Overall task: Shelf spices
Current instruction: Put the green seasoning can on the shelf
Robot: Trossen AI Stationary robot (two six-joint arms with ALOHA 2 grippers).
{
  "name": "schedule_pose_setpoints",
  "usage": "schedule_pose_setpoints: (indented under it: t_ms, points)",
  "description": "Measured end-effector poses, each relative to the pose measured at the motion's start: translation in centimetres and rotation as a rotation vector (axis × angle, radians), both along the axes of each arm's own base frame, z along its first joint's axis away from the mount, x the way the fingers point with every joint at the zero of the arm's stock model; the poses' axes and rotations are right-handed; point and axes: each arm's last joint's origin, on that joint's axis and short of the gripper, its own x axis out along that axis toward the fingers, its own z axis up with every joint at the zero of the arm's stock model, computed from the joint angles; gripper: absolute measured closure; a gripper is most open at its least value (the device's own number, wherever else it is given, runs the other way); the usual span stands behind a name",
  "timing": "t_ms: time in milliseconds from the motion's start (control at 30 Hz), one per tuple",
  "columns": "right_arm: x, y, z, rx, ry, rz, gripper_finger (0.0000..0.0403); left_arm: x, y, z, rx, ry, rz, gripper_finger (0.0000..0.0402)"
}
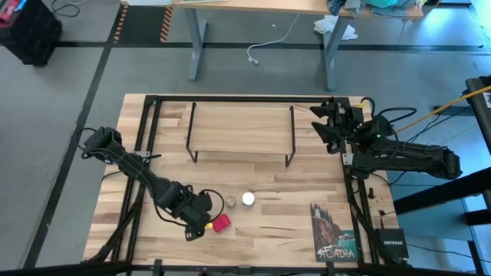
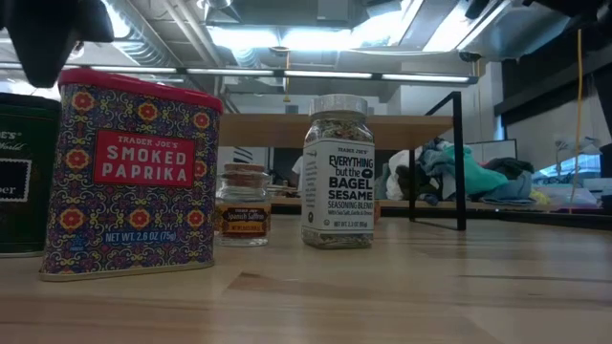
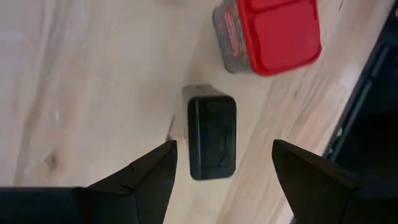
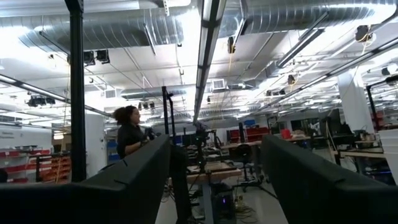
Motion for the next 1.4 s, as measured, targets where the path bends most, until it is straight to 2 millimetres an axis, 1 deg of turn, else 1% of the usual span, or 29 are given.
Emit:
schedule_pose_setpoints:
  t_ms: [200, 467, 667, 967, 1267, 1400]
  points:
    - [0.0, 0.0, 0.0, 0.000, 0.000, 0.000, 0.0143, -0.2, 0.3, -0.2, 0.036, 0.015, 0.052, 0.0146]
    - [0.0, 0.0, 0.0, 0.001, 0.002, 0.000, 0.0143, -0.8, 0.2, -1.4, 0.027, 0.060, 0.078, 0.0146]
    - [0.0, 0.0, -0.1, 0.003, 0.007, 0.001, 0.0143, -0.4, -0.3, -1.3, -0.010, 0.008, 0.080, 0.0146]
    - [0.1, 0.0, -0.1, 0.011, 0.012, 0.007, 0.0143, 0.0, -0.8, -2.8, 0.028, 0.055, 0.060, 0.0146]
    - [0.1, 0.0, -0.1, 0.013, 0.014, 0.009, 0.0143, 0.1, -0.8, -2.9, 0.022, 0.050, 0.067, 0.0146]
    - [0.1, 0.0, -0.1, 0.027, 0.014, 0.018, 0.0143, 0.3, -0.9, -3.5, 0.035, 0.064, 0.060, 0.0146]
